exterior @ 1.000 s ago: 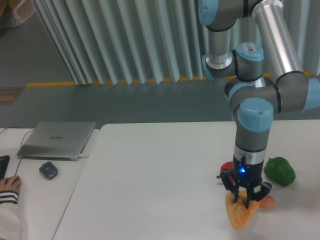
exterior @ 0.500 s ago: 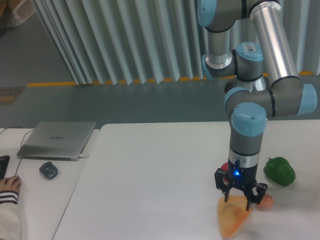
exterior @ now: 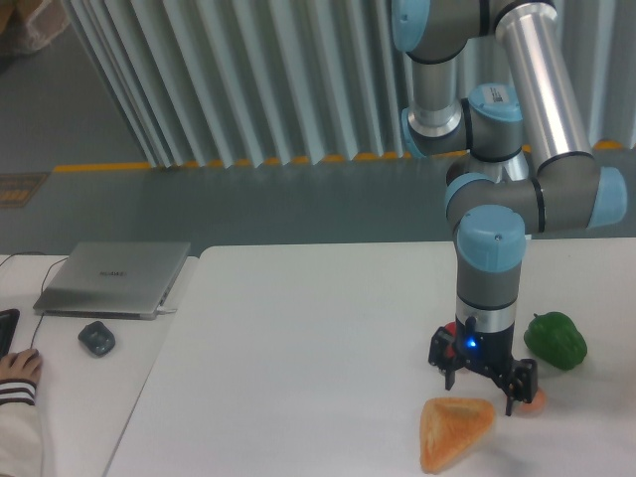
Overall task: Place the triangular bread on the table
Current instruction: 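Raise the open gripper away from the bread slice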
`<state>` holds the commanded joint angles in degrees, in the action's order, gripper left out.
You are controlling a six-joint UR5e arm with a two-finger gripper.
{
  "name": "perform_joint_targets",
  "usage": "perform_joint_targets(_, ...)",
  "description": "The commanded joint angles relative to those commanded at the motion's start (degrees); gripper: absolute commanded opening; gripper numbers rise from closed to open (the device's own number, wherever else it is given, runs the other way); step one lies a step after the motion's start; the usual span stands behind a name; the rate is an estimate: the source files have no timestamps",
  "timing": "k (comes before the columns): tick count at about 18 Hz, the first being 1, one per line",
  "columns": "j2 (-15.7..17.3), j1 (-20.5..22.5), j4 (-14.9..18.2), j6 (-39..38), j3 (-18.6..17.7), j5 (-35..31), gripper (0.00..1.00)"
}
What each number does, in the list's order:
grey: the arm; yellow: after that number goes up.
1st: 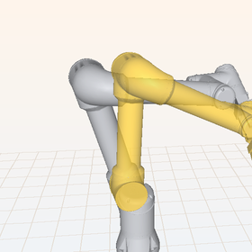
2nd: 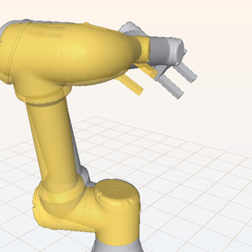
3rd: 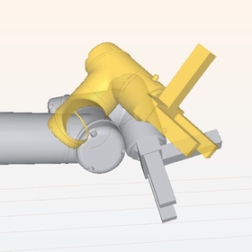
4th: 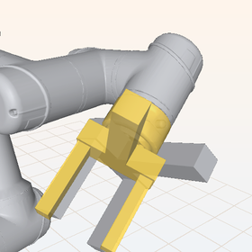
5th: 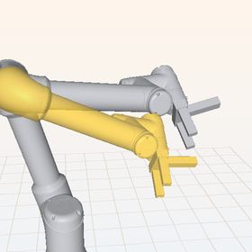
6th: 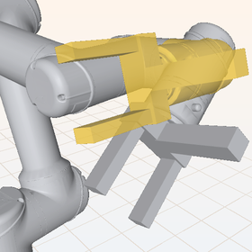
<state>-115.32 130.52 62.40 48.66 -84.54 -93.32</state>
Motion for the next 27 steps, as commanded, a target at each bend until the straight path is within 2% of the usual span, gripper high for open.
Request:
perform_joint_targets(3,0.01,0.0,-0.17,6.34,-0.1,-5.54,1.0)
perform_joint_targets(7,0.18,0.26,-0.09,10.39,-0.1,-5.91,1.0)
perform_joint_targets(11,0.53,1.14,0.0,19.43,-0.18,-5.55,1.0)
perform_joint_targets(13,0.44,1.14,0.26,20.33,0.34,-5.47,1.0)
perform_joint_targets(17,1.76,1.67,7.45,20.68,0.78,0.49,1.0)
perform_joint_targets(19,2.81,1.67,9.22,22.6,0.7,1.56,1.0)
perform_joint_targets(23,4.75,1.32,9.4,23.14,0.17,8.76,1.0)
perform_joint_targets(27,4.93,1.49,9.14,23.14,0.17,9.04,1.0)
